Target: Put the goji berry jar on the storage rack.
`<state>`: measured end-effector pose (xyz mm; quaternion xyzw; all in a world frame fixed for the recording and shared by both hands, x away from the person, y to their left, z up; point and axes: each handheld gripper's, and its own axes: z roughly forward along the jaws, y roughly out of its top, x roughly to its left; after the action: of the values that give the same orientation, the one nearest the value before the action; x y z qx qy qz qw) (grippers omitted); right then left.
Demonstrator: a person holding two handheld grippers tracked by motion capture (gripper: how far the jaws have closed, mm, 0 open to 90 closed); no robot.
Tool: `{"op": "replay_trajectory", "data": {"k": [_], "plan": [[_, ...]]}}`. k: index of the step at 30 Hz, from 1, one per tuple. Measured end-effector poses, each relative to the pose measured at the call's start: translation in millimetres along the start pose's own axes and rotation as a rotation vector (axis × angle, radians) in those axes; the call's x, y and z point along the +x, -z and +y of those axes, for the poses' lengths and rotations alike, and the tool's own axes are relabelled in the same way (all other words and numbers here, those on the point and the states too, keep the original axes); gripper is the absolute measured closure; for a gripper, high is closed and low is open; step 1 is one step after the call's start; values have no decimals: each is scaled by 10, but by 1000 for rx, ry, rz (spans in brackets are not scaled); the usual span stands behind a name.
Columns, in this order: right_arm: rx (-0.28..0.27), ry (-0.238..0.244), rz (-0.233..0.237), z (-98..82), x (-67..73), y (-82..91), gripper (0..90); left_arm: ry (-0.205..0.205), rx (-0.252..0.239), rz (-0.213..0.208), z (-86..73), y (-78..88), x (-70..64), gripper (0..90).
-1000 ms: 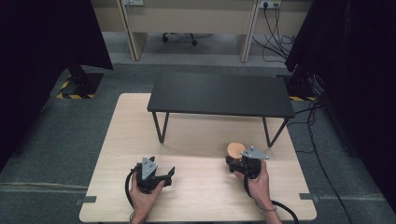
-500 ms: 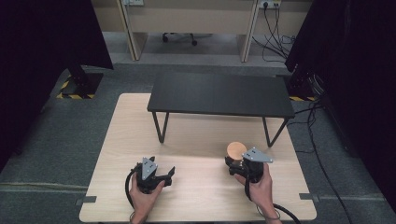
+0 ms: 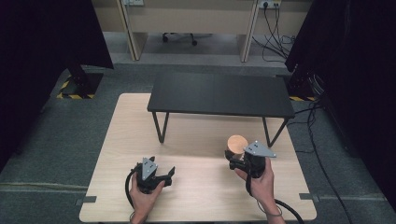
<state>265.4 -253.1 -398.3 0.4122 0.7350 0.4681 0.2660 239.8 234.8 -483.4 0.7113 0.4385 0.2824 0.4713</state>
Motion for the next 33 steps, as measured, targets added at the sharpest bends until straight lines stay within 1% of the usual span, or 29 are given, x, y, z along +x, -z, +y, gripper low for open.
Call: {"op": "replay_trajectory", "data": {"k": [7, 11, 14, 15, 20, 27, 33], "plan": [[-3, 0, -9, 69, 13, 24, 260, -1, 0, 0, 0, -1, -2, 68], [-15, 0, -8, 117, 8, 50, 260, -1, 0, 0, -1, -1, -2, 67], [-26, 5, -18, 213, 9, 75, 260, -3, 0, -1, 0, -1, -2, 68], [-26, 5, -18, 213, 9, 75, 260, -3, 0, -1, 0, -1, -2, 67], [-49, 10, -32, 401, 17, 113, 260, -3, 0, -2, -1, -1, 0, 68], [-44, 21, -33, 540, 61, 104, 260, -3, -3, -3, -4, 0, 0, 67], [-63, 29, -37, 719, 77, 147, 260, -5, -2, -3, -3, -1, 0, 68]]}}
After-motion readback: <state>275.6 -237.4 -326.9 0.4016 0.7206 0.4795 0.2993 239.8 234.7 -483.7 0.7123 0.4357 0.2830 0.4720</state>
